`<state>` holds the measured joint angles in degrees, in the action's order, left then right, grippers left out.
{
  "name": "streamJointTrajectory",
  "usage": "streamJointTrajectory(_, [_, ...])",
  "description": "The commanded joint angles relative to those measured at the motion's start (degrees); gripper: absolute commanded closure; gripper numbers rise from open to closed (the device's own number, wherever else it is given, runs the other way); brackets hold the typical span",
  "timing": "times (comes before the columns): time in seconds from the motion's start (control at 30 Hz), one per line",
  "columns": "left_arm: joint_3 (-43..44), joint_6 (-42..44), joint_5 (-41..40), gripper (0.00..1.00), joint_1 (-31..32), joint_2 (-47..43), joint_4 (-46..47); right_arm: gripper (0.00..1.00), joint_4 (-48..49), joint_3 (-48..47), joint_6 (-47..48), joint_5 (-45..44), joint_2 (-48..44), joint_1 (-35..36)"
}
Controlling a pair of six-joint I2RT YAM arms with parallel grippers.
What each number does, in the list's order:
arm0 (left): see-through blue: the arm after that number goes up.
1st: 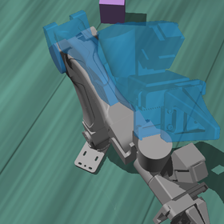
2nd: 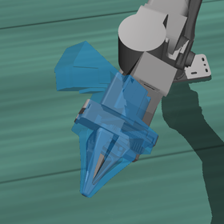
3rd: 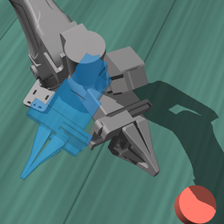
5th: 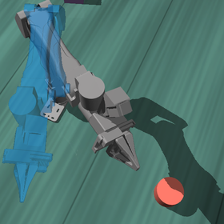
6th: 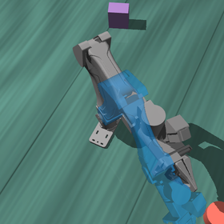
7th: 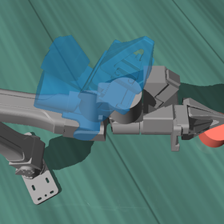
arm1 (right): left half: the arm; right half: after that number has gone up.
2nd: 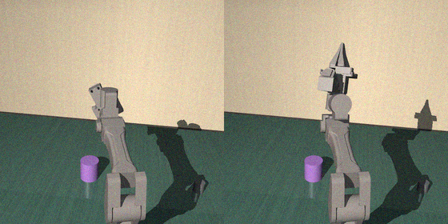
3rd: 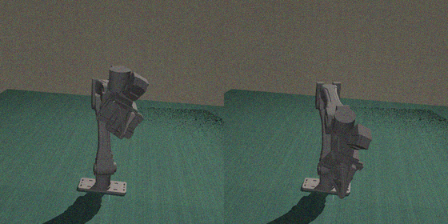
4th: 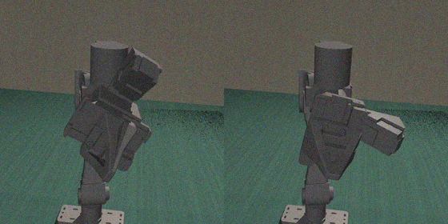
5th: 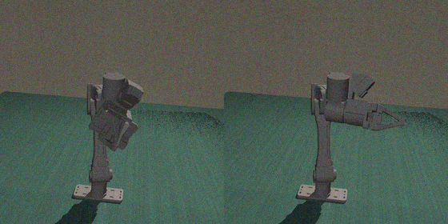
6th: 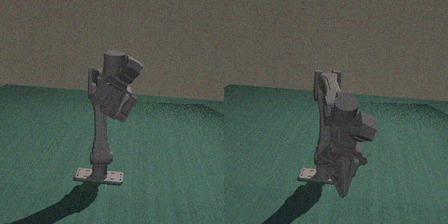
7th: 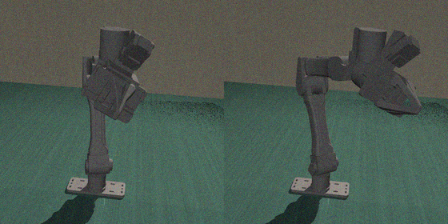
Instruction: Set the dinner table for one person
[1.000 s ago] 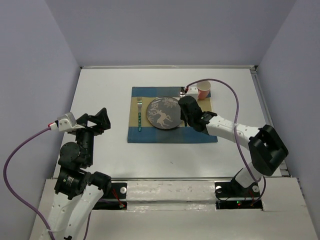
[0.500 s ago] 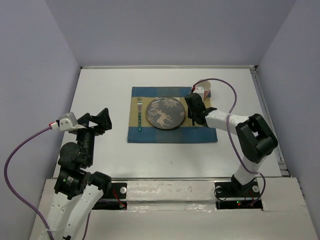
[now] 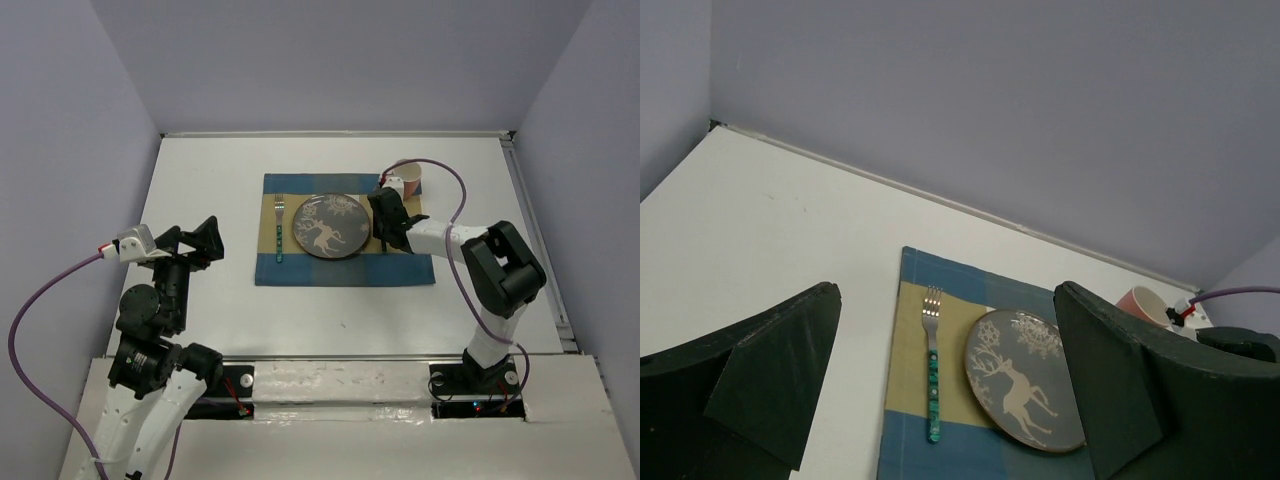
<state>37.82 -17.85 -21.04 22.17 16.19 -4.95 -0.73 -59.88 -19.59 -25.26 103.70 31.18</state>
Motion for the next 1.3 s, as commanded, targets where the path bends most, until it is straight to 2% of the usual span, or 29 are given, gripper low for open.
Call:
streamJointTrajectory(0.0, [-0.6, 1.1, 0.4, 0.01, 0.4, 0.0, 3.6, 1.0, 4.0, -2.3, 0.7, -0.6, 1.0, -0.2])
streamJointTrajectory(0.5, [-0.6, 1.2, 0.9, 0.01, 0.4, 0.4, 3.8, 1.0, 3.3, -2.8, -0.8, -3.0, 2.8, -0.7])
streamJointTrajectory(0.53, [-0.6, 1.2, 1.0, 0.01, 0.3, 0.5, 3.8, 0.98, 3.1, -3.0, -1.1, -3.1, 2.9, -0.7])
streamJointTrajectory(0.6, [-0.6, 1.3, 0.8, 0.01, 0.3, 0.5, 3.8, 0.86, 2.5, -3.2, -1.3, -2.9, 2.8, -0.7])
streamJointTrajectory(0.63, [-0.6, 1.2, 0.7, 0.01, 0.2, 0.5, 3.8, 0.69, 2.1, -3.6, -1.5, -2.7, 2.3, -0.7])
streamJointTrajectory(0.67, [-0.6, 1.3, 0.6, 0.01, 0.3, 0.6, 3.8, 0.6, 1.6, -3.5, -1.8, -2.4, 1.8, -0.7])
streamJointTrajectory(0.77, [-0.6, 1.3, 0.5, 0.01, 0.3, 0.8, 3.7, 0.42, 1.0, -2.1, -1.8, 0.5, -2.5, -0.7])
streamJointTrajectory(0.9, [-0.5, 1.3, 0.8, 0.01, 0.3, 1.4, 3.7, 0.38, 0.8, 1.3, -2.5, 3.7, -11.2, 0.9])
streamJointTrajectory(0.97, [-0.4, 1.5, 0.9, 0.01, 0.2, 1.7, 3.6, 0.29, 0.8, 4.3, -3.7, 6.0, -17.3, 2.2])
streamJointTrajectory(1.03, [-0.3, 1.6, 1.3, 0.01, 0.2, 1.9, 3.5, 0.28, 1.0, 6.8, -4.7, 7.0, -22.0, 2.8])
streamJointTrajectory(1.07, [-0.1, 1.7, 1.5, 0.01, 0.2, 2.1, 3.3, 0.18, 1.1, 8.0, -5.2, 7.5, -24.6, 2.8])
streamJointTrajectory(1.13, [0.1, 1.9, 2.2, 0.01, 0.1, 2.1, 3.2, 0.13, 1.1, 11.5, -6.0, 8.8, -33.0, 3.4])
streamJointTrajectory(1.17, [0.3, 1.9, 2.4, 0.01, 0.1, 1.8, 3.2, 0.01, 1.1, 12.8, -6.2, 9.3, -36.2, 3.4])
streamJointTrajectory(1.27, [0.1, 2.6, 3.6, 0.01, 0.1, 1.0, 3.5, 0.0, 0.1, 17.2, -7.1, 10.0, -49.8, 3.4])
